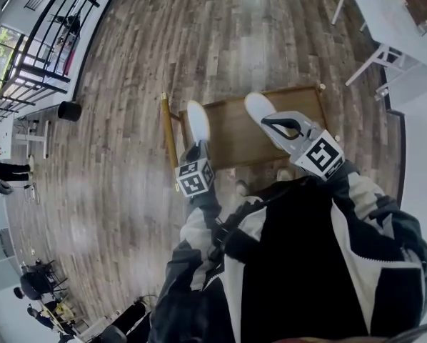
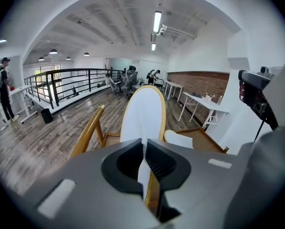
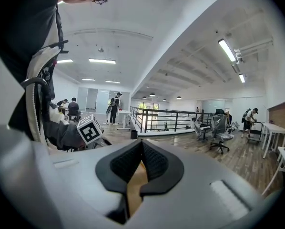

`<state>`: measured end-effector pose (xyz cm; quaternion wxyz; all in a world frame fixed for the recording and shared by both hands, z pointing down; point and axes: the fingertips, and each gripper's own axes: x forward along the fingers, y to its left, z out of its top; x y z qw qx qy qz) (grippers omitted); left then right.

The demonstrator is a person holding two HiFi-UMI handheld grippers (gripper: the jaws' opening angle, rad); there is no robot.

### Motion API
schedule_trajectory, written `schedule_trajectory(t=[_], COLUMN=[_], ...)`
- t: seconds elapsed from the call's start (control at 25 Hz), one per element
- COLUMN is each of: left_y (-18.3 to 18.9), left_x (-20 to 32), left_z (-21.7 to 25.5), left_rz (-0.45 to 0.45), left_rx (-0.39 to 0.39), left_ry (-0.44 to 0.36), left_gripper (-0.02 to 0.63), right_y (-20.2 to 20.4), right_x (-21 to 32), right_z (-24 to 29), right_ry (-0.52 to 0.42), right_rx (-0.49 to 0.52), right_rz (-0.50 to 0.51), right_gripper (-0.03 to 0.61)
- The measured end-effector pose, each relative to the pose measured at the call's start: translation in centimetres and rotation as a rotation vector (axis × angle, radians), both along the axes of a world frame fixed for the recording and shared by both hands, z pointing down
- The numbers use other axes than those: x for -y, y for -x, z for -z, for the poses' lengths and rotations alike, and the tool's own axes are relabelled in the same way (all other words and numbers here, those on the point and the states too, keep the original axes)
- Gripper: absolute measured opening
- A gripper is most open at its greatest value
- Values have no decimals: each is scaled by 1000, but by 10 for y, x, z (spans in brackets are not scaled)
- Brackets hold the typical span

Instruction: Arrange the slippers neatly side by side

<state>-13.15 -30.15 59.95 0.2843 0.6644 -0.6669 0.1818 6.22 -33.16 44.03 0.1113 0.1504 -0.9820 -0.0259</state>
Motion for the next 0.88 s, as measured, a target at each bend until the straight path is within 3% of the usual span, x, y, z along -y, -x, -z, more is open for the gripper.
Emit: schedule_trajectory(t=[0.36, 0.88], left_y=[19, 53], left_x=[-7, 8], left_z=[-7, -79], left_rz=[53, 135], left_rx=[0, 13], left_ry=[16, 128], left_gripper=[26, 28], right_y=[5, -4], right_x=[3, 3], right_z=[-1, -13], right_ry=[-6, 2], right_rx=[-3, -53], right_rz=[8, -53], right_gripper=[5, 5])
